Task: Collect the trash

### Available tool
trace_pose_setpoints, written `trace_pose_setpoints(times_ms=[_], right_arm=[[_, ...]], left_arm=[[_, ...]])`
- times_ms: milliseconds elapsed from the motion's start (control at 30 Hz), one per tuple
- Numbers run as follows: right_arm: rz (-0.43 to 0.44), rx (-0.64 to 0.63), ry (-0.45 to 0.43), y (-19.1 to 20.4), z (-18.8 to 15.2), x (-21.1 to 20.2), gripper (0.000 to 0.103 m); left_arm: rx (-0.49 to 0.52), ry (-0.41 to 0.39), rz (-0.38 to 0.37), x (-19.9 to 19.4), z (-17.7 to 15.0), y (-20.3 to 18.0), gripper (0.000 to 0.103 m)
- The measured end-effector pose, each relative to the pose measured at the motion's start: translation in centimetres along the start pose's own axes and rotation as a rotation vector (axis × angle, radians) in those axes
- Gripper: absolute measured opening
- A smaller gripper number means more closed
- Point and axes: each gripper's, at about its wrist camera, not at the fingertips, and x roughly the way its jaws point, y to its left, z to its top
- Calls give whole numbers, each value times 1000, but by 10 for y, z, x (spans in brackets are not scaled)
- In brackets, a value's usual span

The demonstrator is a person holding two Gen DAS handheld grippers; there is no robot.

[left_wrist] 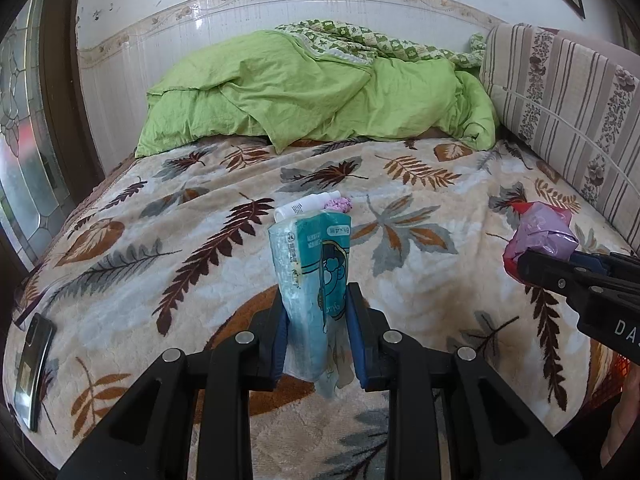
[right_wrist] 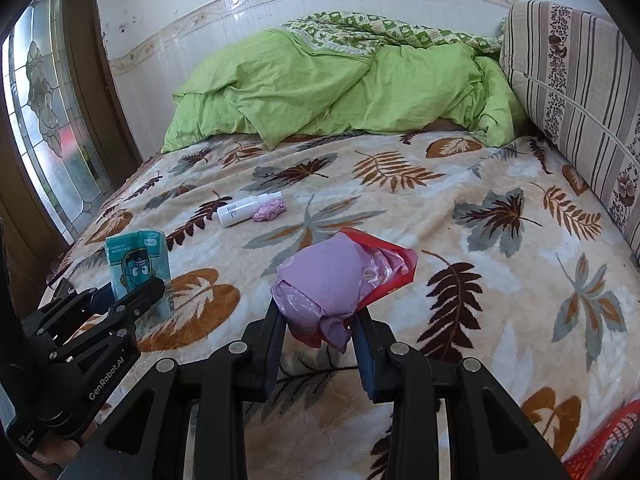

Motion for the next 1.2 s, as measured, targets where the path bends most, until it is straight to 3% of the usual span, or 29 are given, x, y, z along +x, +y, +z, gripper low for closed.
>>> trace_pose_setpoints(times_ms=[1200], right_arm=[[-1, -3, -6, 0, 0, 0, 34]], left_arm=[[-3, 1, -6, 0, 0, 3, 26]])
